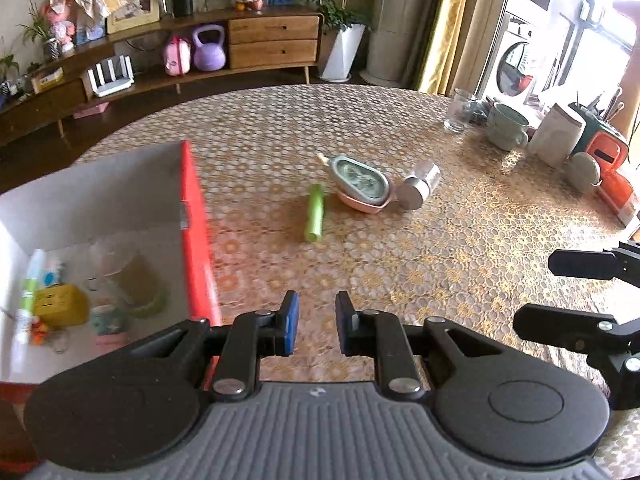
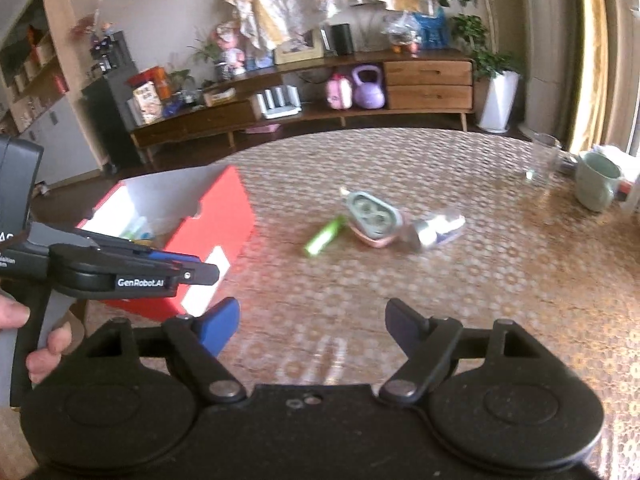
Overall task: Organize rigid objects
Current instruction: 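Move both open tools back over the green marker and pill bottle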
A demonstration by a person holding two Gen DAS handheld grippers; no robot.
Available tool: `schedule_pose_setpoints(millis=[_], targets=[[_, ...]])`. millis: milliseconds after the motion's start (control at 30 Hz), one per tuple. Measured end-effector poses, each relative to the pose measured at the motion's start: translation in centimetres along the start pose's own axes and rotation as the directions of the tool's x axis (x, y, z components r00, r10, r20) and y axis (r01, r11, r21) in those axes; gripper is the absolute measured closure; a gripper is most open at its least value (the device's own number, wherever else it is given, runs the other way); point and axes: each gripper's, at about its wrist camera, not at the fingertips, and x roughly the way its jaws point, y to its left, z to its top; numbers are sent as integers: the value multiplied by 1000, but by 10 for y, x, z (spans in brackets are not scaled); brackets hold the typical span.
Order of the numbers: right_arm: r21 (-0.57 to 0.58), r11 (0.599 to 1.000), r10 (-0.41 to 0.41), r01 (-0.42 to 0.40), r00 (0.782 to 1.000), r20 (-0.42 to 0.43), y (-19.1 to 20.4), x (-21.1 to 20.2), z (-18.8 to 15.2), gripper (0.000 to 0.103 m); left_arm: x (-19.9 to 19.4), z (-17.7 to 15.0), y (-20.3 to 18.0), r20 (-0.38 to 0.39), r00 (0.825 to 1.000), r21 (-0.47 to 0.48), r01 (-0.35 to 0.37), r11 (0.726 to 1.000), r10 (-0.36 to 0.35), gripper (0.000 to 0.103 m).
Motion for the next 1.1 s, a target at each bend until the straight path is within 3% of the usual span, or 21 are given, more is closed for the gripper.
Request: schedule_pose_setpoints(millis=[133, 267, 367, 500, 633, 1100], targets=[[26, 1000, -5, 5, 1000, -13, -23, 6, 3, 23, 16, 5, -13, 15, 1000, 9, 11, 1000, -11, 46], [-5, 1000, -19, 19, 1000, -16, -40, 14, 8, 22, 34, 14, -21, 11, 1000, 12, 15, 1000, -15, 42], [-38, 999, -29, 28, 1000, -6, -52, 21, 14, 17, 46, 20, -23, 17, 1000, 22, 0, 1000, 0, 30], [-77, 996, -38, 37, 999, -12, -67, 35, 23, 17, 63, 31, -26, 8, 1000, 32, -18, 999, 18, 29], [-118, 992, -45, 42, 999, -26, -78, 56, 29, 17, 84, 41, -22, -18, 999, 15, -38, 999, 38, 22], [-239, 971, -44, 28, 997, -64, -105, 120, 47, 11, 151, 67, -11, -84, 992, -3, -96, 995, 95, 18]])
